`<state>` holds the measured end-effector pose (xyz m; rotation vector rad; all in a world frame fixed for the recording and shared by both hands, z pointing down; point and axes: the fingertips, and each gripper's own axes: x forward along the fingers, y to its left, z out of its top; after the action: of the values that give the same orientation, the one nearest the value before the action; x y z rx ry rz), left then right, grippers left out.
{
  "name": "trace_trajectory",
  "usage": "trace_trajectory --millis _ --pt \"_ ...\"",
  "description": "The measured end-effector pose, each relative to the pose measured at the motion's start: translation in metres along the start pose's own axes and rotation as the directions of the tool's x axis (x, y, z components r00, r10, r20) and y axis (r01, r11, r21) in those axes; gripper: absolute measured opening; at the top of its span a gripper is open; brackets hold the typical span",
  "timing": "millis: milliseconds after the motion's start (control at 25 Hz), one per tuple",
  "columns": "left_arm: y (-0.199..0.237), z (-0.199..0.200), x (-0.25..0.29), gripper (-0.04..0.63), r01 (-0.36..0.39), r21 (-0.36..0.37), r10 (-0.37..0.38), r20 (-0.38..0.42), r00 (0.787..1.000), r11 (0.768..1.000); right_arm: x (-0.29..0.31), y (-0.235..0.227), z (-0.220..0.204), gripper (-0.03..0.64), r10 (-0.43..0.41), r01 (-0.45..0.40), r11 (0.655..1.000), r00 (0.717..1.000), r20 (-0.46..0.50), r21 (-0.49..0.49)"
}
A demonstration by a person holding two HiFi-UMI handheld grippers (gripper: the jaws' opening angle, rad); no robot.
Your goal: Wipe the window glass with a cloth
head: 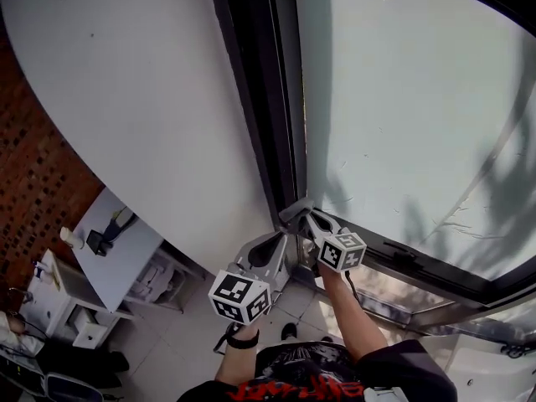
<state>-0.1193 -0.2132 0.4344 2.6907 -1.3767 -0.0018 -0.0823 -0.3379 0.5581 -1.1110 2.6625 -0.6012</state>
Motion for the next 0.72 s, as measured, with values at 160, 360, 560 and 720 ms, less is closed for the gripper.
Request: trace_trajectory --millis 160,360,560,720 --pt "0.009 0.003 -0.002 -0.009 -0.001 -0.001 0.001 0.001 1.000 1.000 0.004 -0.001 -0.005 0.017 -0.018 0.017 0.999 1.000 -0.021 -0.031" --pt "-0.016 -0.005 0.028 -0.009 0.105 -0.009 -0.105 -0.026 0.994 0.994 -0.036 -0.028 0.001 0.017 -0.131 0.126 0.984 0.991 -0.030 -0.128" --pt "-0.063 -0.010 0.065 -0.009 0.251 -0.016 -0.252 -0.040 0.967 0.968 -0.135 -0.076 0.027 0.017 -0.293 0.295 0.947 0.955 0.038 -0.124" --pt "-0.099 -0.013 0.089 -0.009 0.351 -0.024 -0.352 -0.043 0.935 0.936 -0.261 -0.120 0.051 0.017 -0.483 0.492 0.863 0.870 0.102 -0.112"
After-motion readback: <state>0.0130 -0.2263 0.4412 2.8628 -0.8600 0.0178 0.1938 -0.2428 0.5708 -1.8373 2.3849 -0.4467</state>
